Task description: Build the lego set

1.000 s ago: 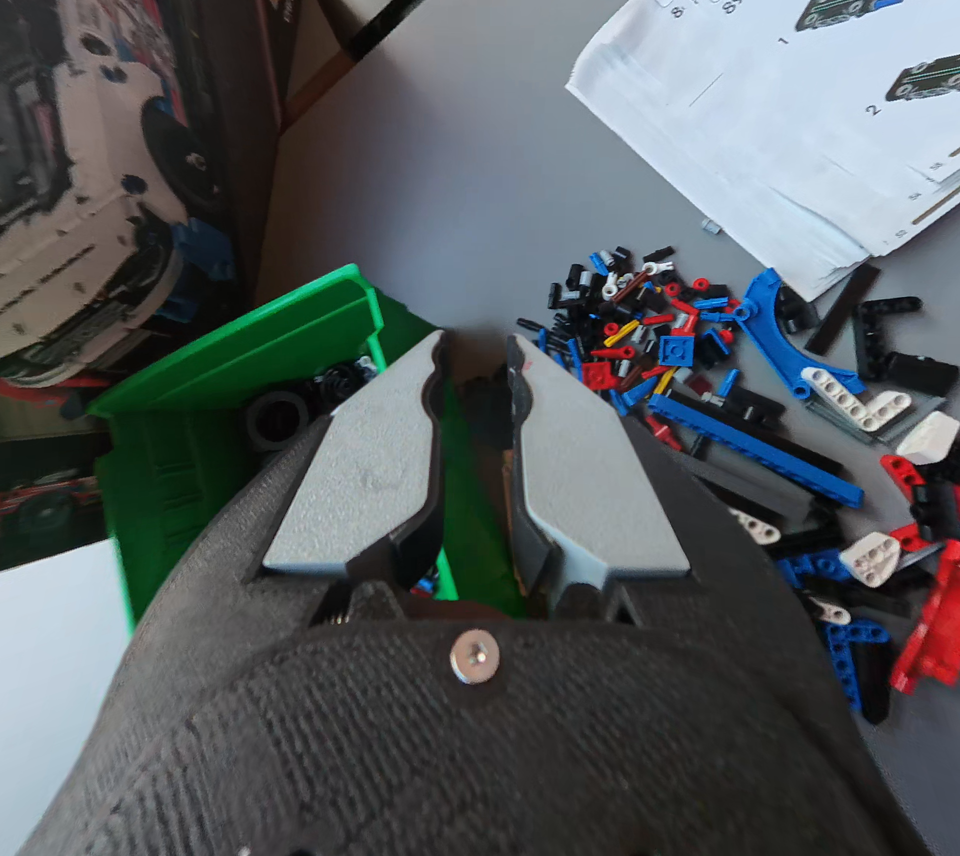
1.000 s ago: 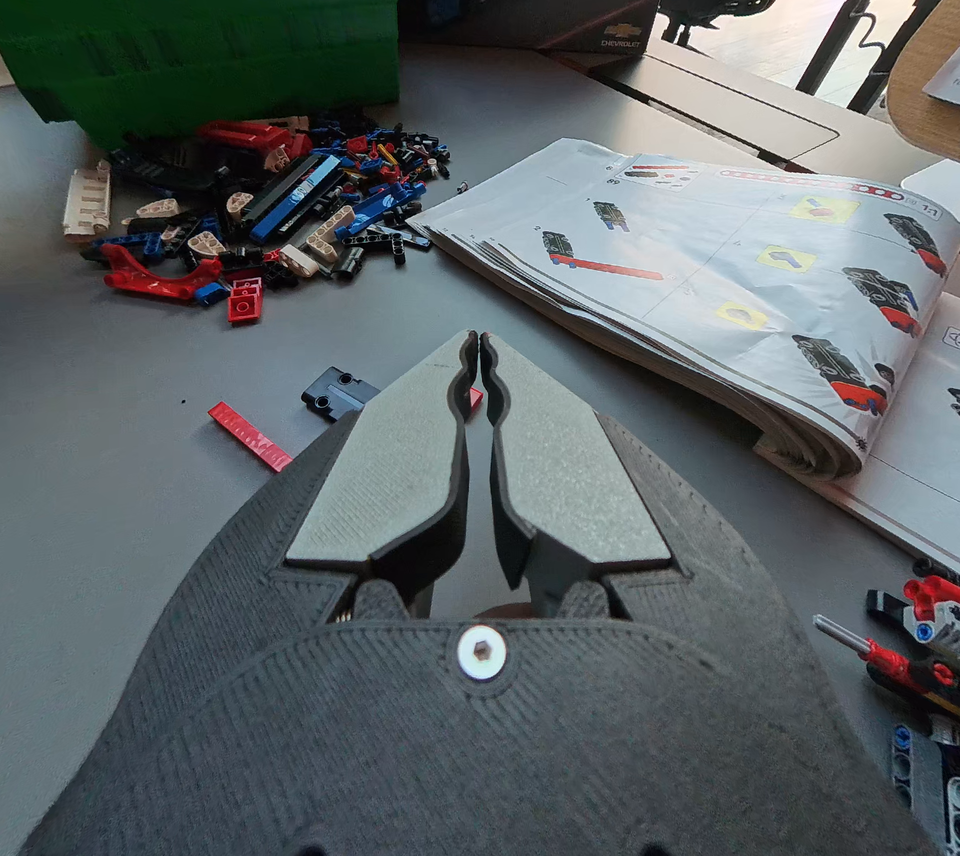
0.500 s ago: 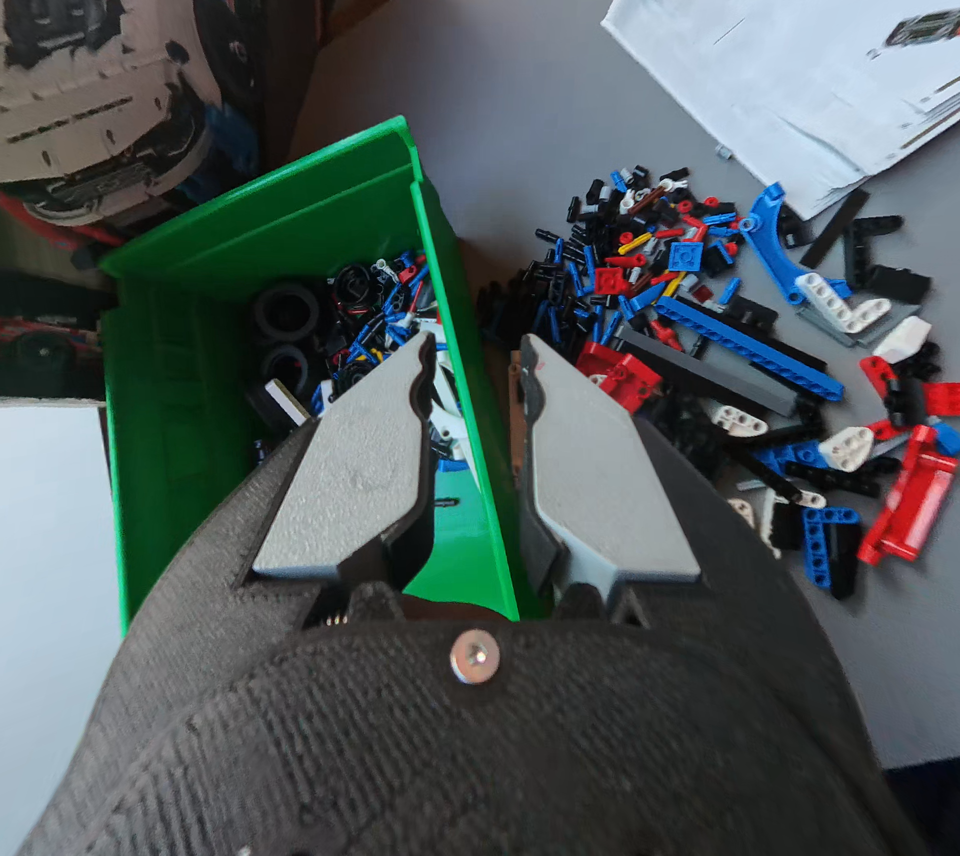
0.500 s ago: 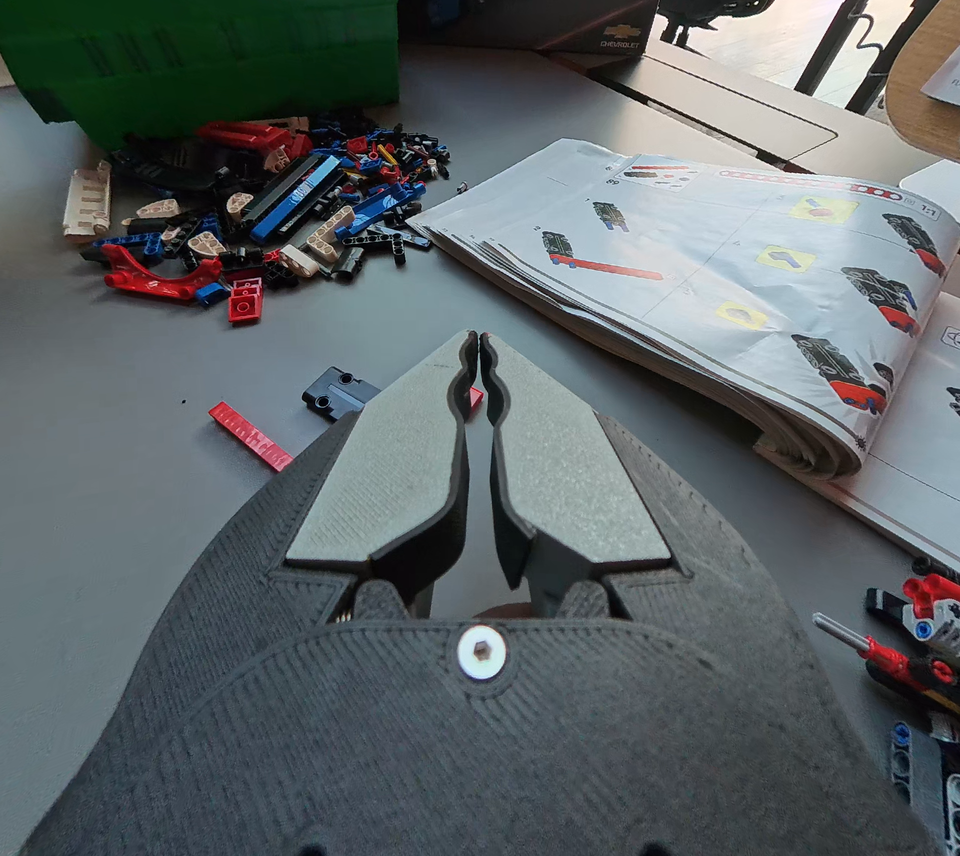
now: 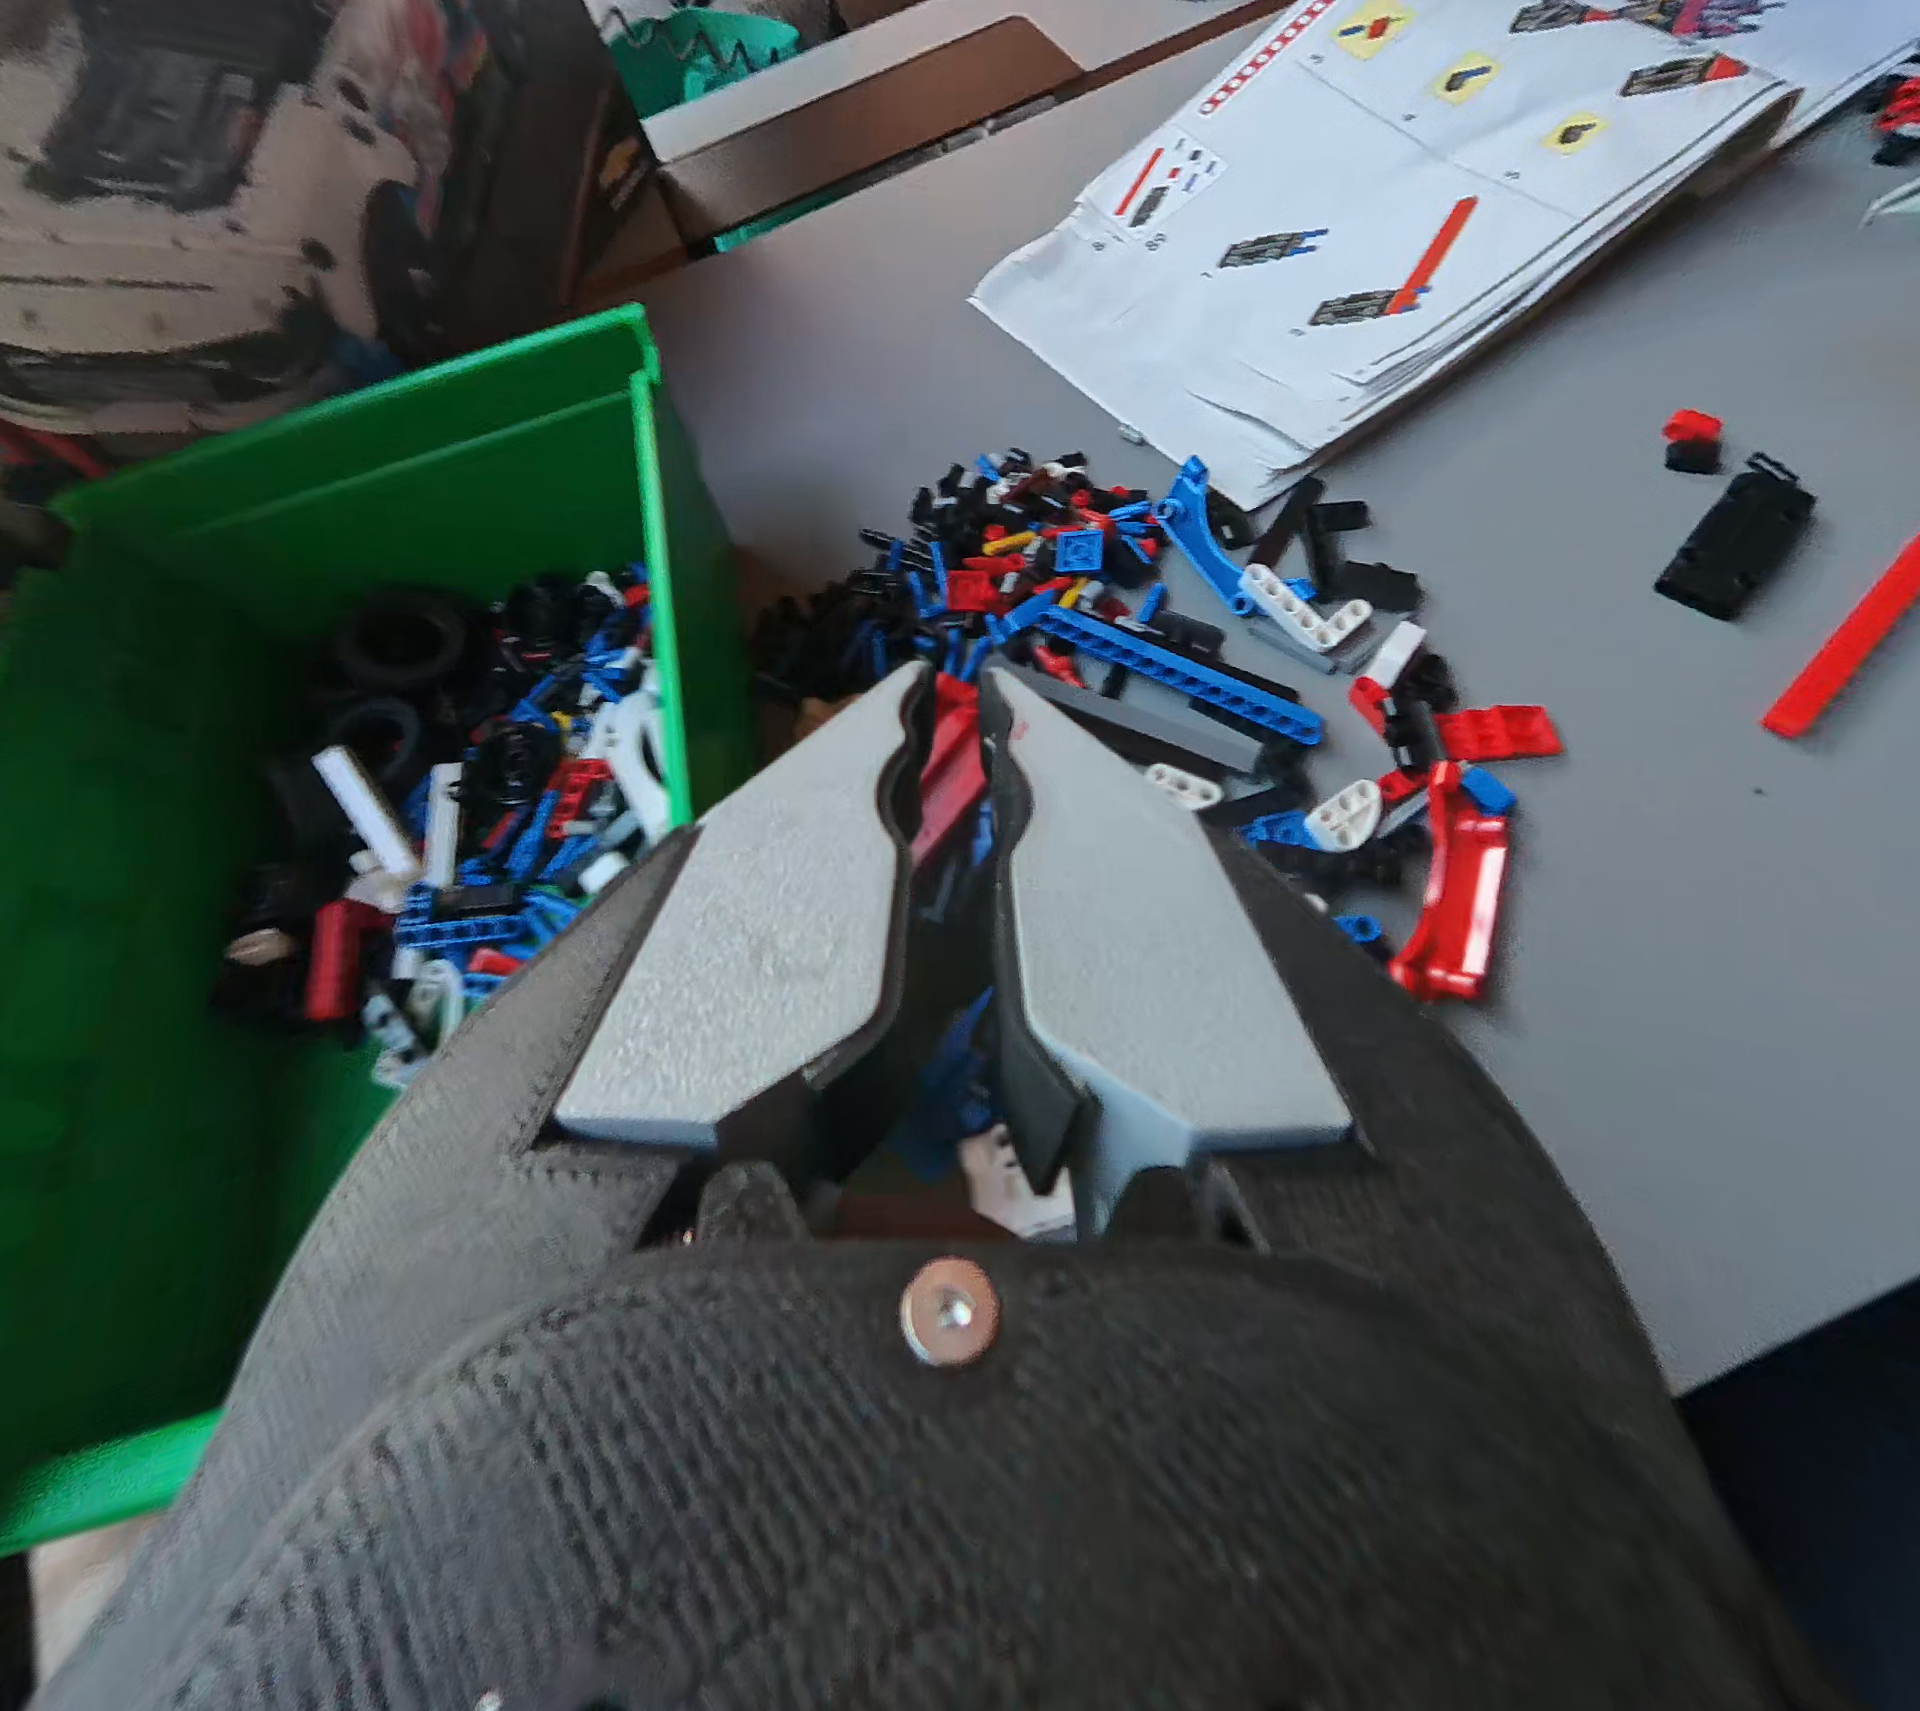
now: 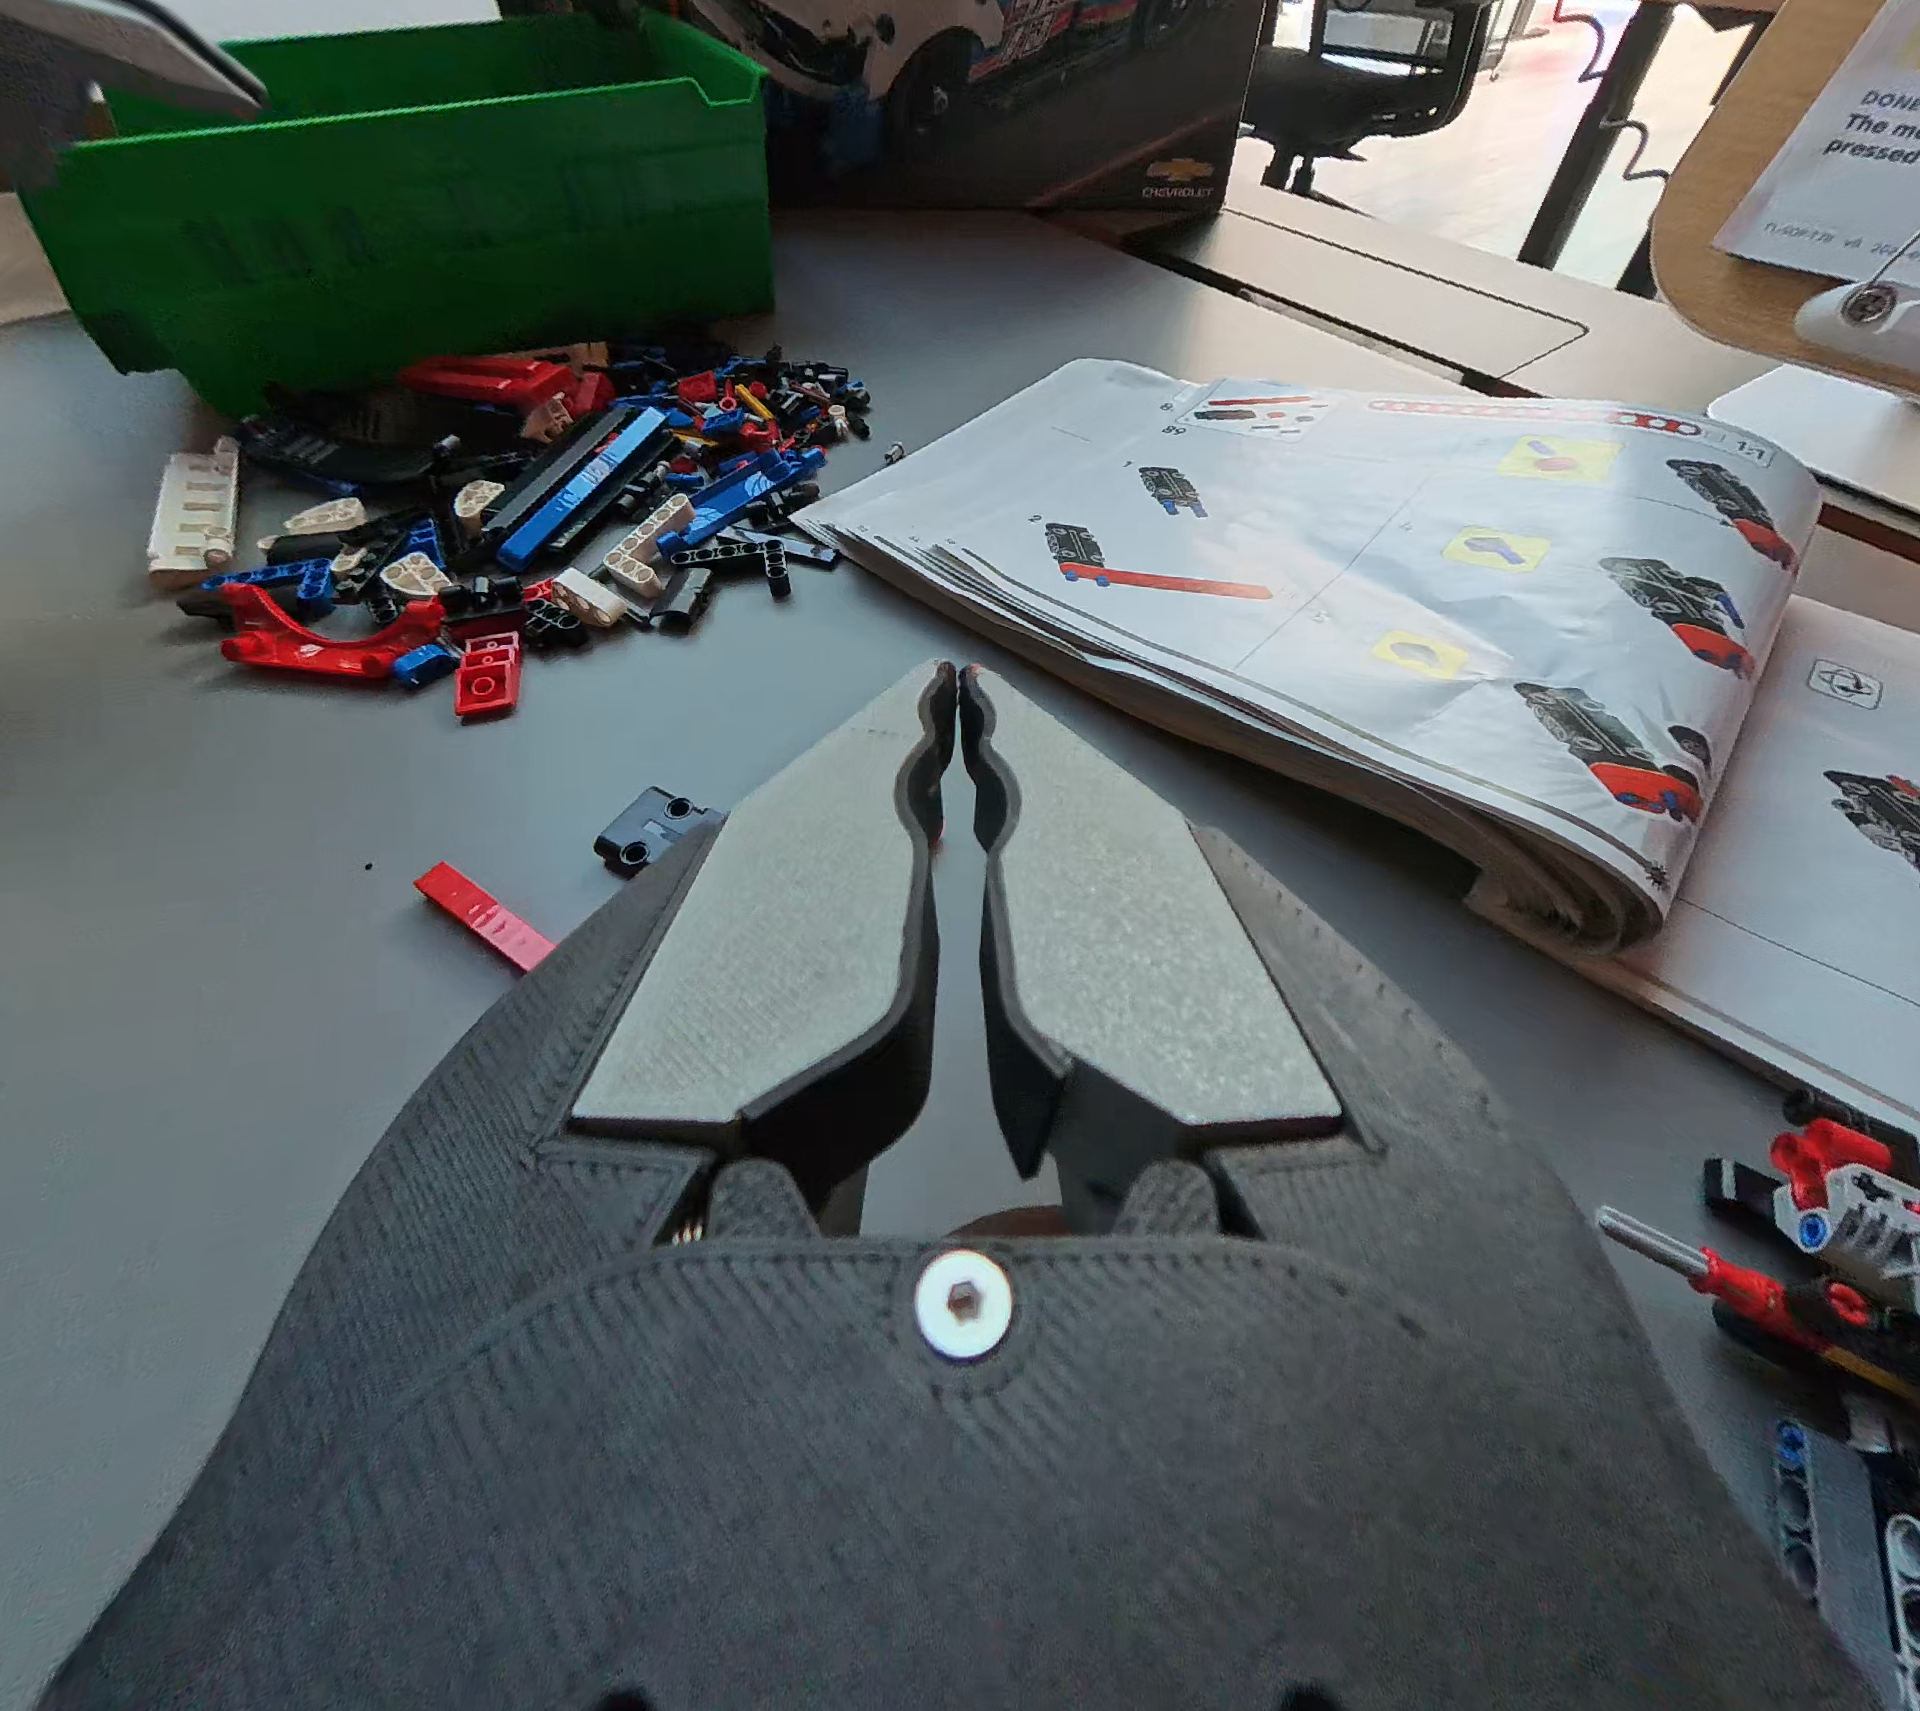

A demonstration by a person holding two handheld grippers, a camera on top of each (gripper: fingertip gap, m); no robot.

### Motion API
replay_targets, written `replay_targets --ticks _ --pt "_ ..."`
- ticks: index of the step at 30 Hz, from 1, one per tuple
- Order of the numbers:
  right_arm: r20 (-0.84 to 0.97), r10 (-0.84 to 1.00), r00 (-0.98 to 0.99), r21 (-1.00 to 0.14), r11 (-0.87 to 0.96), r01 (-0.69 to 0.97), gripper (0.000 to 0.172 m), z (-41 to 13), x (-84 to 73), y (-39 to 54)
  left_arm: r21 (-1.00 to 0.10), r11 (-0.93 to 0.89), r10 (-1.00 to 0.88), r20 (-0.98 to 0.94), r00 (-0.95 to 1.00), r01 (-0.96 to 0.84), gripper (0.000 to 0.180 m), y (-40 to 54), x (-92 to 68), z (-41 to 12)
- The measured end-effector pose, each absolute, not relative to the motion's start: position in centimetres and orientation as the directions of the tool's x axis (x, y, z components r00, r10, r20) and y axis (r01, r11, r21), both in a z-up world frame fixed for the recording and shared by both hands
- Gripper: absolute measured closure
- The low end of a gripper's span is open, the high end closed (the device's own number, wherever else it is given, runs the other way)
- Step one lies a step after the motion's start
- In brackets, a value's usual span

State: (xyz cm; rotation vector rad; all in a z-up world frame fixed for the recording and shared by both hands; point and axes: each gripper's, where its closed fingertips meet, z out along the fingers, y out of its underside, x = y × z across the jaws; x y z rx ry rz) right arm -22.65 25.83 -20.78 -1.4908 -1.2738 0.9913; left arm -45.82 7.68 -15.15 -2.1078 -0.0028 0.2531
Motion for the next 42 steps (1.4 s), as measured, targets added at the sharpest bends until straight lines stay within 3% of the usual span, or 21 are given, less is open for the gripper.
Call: replay_targets --ticks 3,5,7,12,17,21,24,26,27,30,36,42 --pt "-0.021 0.989 0.146 -0.97 -0.056 0.237 0.172 -20.5 -22.7 25.9 -0.86 -0.504 0.187 -0.197 0.962 -0.079 0.18 9.0 -45.8 -16.6" --pt "-0.025 0.99 0.142 -0.972 -0.058 0.229 0.172 -20.4 -22.7 25.9 -0.842 -0.536 0.258 -0.237 0.936 -0.066 0.171 9.4 -46.8 -17.7" --pt "-0.03 0.99 0.135 -0.974 -0.059 0.217 0.172 -20.2 -22.6 25.8 -0.811 -0.582 0.248 -0.241 0.939 -0.055 0.151 9.7 -46.8 -18.9" --pt "-0.078 0.991 0.107 -0.979 -0.097 0.181 0.172 -19.8 -22.6 25.7 -0.814 -0.552 0.43 -0.093 0.898 0.18 0.143 11.5 -48.4 -19.8" --pt "-0.137 0.988 0.066 -0.974 -0.147 0.174 0.172 -19.7 -22.5 25.2 -0.757 -0.594 0.442 -0.025 0.897 0.272 0.128 15.1 -48.6 -21.2" --pt "-0.161 0.987 0.027 -0.97 -0.163 0.183 0.172 -19.8 -22.3 24.3 -0.662 -0.695 0.43 -0.073 0.9 0.279 0.129 18.3 -50.1 -22.5" --pt "-0.147 0.989 0.003 -0.969 -0.144 0.202 0.172 -20.0 -22.0 23.6 -0.594 -0.763 0.403 -0.128 0.906 0.255 0.14 20.4 -51.6 -22.5" --pt "-0.14 0.99 -0.01 -0.967 -0.135 0.216 0.172 -20.1 -21.8 23.3 -0.494 -0.843 0.34 -0.186 0.922 0.211 0.148 20.9 -52.4 -22.4" --pt "-0.136 0.991 -0.017 -0.967 -0.129 0.221 0.172 -20.2 -21.7 23.1 -0.425 -0.888 0.285 -0.21 0.935 0.175 0.164 20.9 -52.5 -22.3" --pt "-0.12 0.992 -0.025 -0.966 -0.111 0.232 0.172 -20.3 -21.4 22.9 -0.253 -0.967 0.118 -0.293 0.949 0.042 0.18 21.1 -53.0 -21.4" --pt "-0.09 0.996 -0.02 -0.968 -0.083 0.237 0.172 -20.2 -21.1 22.8 0.125 -0.991 -0.099 -0.424 0.9 -0.05 0.18 19.5 -54.5 -23.5" --pt "-0.056 0.998 -0.016 -0.969 -0.051 0.243 0.172 -20.3 -21.1 22.7 0.289 -0.957 -0.176 -0.473 0.863 -0.036 0.18 17.6 -55.7 -25.1"
